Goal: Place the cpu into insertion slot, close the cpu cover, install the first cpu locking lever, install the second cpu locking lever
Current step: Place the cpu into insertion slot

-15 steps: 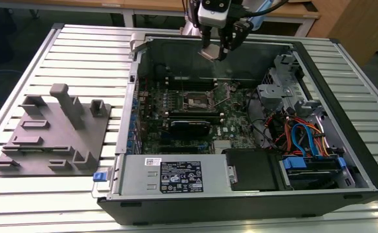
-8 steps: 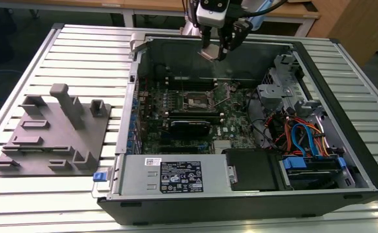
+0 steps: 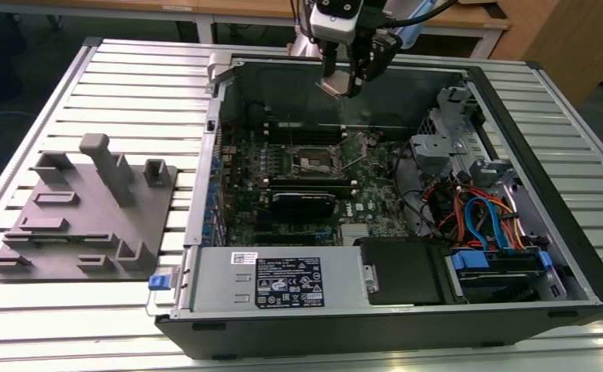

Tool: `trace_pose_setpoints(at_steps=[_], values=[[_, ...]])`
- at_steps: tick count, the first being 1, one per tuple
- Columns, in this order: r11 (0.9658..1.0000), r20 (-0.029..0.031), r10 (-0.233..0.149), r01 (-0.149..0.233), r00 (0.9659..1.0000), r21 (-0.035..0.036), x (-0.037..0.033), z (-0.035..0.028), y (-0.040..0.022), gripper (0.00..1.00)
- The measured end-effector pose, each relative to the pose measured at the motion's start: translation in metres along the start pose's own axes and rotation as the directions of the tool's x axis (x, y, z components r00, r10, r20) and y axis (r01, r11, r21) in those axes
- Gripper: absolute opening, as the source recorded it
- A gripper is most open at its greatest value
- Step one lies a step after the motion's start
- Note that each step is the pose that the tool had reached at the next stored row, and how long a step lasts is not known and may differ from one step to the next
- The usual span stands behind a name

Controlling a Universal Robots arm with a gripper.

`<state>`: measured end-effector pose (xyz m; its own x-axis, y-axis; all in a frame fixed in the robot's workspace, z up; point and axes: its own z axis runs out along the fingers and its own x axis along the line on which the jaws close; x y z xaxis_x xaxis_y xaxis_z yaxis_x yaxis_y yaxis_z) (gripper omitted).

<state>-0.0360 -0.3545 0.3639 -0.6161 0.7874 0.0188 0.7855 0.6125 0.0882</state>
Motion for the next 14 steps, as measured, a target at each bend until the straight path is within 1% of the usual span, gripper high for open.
trace_pose_setpoints(at_steps=[11,14], values=[[1.0000,0.0000,0.000,0.000,1.0000,0.0000,0.0000,0.0000,0.0000,0.54],[1.0000,0.0008,0.008,-0.008,1.0000,-0.0002,0.0000,0.0000,0.0000,0.54]])
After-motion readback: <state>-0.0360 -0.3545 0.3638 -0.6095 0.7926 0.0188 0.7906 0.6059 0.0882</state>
